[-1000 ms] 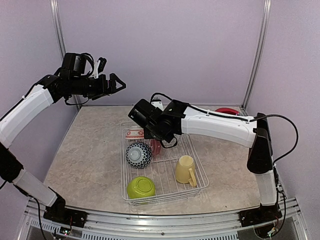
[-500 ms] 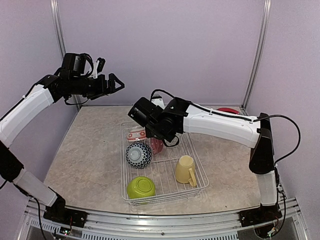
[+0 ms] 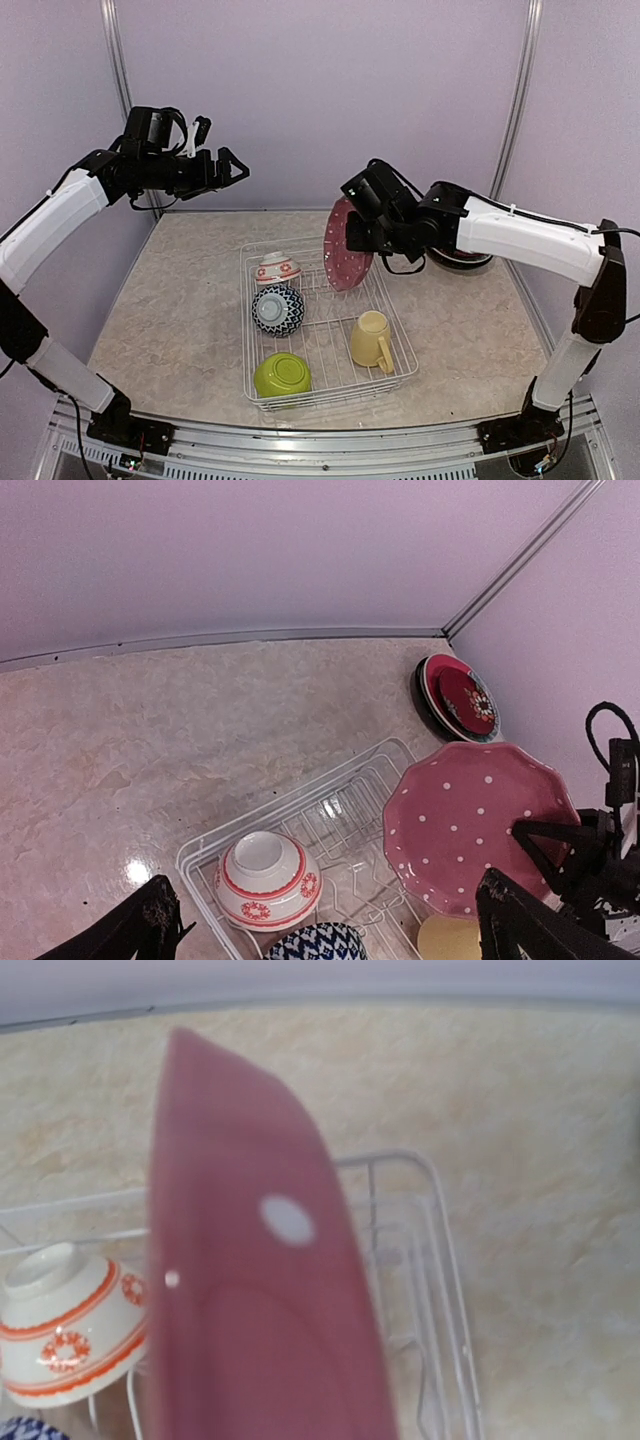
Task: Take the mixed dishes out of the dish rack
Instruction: Grab the plate from the dish rack, then place the plate with another plate.
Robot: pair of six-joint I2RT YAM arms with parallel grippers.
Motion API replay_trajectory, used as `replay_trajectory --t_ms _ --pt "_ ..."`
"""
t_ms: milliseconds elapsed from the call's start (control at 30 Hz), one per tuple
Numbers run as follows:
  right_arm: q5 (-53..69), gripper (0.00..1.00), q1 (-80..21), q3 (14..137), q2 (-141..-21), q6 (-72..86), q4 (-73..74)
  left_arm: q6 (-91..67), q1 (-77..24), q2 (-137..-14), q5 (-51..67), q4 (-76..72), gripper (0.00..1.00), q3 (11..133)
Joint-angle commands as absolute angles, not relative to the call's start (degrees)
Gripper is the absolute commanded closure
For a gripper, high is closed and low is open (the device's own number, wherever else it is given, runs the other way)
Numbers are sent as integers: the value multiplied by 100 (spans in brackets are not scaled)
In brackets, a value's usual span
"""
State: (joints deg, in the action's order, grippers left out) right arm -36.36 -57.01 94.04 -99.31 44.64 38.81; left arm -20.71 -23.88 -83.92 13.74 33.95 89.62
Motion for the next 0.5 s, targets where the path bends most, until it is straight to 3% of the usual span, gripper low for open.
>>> replay_trajectory --t_ms 0,467 --pt "-1914 100 -4906 8121 -8960 4611 1529 -2048 -2355 -8426 1454 3410 1 8969" --pt "531 100 -1989 5890 -7535 5416 -760 -2057 -2356 -8472 1500 3419 1 8978"
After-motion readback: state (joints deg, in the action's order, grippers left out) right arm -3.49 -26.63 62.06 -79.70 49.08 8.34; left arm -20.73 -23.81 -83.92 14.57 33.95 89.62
